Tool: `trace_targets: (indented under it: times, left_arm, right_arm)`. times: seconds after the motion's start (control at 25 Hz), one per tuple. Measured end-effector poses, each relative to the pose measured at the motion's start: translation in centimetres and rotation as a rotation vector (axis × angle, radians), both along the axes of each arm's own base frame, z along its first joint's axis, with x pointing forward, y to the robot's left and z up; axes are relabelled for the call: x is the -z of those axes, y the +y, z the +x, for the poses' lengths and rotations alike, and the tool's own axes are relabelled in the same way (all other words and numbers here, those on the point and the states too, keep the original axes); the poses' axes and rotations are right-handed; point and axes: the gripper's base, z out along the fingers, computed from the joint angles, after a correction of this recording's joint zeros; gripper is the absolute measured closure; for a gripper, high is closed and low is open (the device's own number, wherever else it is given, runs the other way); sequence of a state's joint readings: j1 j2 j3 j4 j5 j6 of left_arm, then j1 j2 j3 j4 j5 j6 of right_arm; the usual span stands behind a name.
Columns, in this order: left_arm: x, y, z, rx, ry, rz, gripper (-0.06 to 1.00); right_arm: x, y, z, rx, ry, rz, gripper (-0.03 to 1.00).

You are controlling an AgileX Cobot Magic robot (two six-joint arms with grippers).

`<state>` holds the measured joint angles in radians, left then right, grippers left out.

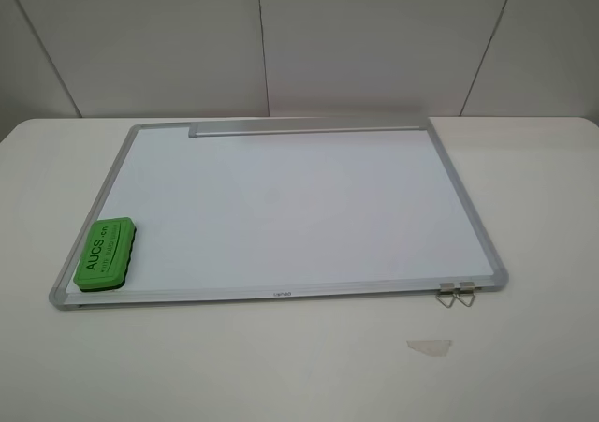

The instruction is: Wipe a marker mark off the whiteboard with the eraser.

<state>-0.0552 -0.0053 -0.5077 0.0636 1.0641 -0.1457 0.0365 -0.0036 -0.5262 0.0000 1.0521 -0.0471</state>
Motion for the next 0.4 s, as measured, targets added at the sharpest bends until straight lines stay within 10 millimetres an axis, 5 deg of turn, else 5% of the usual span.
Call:
trace_targets:
  times: [0.4]
  left_arm:
    - [0.00,0.00,0.00,0.000,0.000,0.000,0.33]
  right_arm:
    - [0.00,0.00,0.00,0.000,0.000,0.000,0.15]
